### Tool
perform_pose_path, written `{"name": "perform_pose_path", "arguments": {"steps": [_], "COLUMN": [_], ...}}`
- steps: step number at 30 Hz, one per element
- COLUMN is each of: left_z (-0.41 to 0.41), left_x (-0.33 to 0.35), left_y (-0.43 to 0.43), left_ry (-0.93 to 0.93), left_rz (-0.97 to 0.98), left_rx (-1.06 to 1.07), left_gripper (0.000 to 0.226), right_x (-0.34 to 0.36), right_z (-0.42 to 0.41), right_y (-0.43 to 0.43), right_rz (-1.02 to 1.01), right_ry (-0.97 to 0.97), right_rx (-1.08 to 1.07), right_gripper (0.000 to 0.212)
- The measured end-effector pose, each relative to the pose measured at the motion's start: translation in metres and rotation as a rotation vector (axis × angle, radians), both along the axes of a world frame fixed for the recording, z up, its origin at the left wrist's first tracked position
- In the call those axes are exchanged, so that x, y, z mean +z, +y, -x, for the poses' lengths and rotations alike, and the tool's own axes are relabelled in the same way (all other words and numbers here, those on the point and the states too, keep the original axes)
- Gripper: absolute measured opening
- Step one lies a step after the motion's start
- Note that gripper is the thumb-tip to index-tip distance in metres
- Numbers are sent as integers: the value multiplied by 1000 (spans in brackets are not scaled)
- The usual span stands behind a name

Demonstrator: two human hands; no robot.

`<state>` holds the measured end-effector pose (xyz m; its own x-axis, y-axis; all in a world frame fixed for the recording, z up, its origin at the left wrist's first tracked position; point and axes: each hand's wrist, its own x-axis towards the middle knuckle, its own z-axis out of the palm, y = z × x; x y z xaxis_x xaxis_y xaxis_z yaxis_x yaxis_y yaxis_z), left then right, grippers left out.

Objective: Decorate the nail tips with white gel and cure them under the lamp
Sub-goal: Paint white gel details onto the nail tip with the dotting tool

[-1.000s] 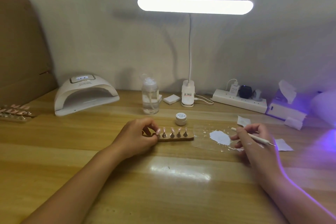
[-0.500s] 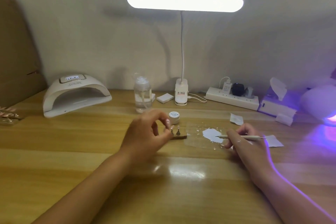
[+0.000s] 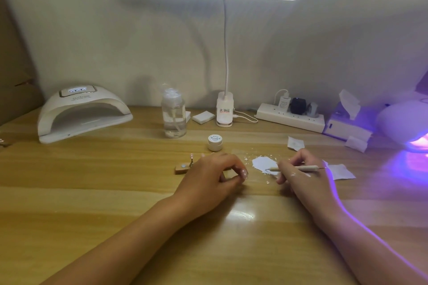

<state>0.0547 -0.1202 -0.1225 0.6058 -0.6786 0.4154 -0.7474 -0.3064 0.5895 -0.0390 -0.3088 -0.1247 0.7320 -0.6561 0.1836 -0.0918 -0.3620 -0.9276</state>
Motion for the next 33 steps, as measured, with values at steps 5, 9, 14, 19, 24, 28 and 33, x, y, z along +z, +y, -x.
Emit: {"name": "perform_pose_path", "arguments": {"steps": [5,9,14,19,24,28,33], "left_z": [-3,-6,-7,-8,-8,-9,-9], "left_x": [-1,-1,-3,-4,-5,-6,-6], "left_y": [5,4,4,4,3,4,4], "left_ry": [-67,-65,-39,-28,-16,-25,-24], "left_rz": [-21,-40,-22,-7,4,-5,1], "left_rx": [34,37,7,-4,-9,-1,-9], "left_gripper": [14,11,9,12,14,12,13], "right_x": [11,9,2,1,1,1,2], "right_z": [3,1,0,0,1,0,0], "right_y": [12,34,41,43,43,44,45], "right_rz": [-22,-212,-271,-204,-193,-168,-159], "right_ry": [-276,-195,-160,-93,-69,-50,-51], "right_rx": [-22,170,191,238,255,266,254], "right_gripper": [14,23,24,20,21,21,22]}}
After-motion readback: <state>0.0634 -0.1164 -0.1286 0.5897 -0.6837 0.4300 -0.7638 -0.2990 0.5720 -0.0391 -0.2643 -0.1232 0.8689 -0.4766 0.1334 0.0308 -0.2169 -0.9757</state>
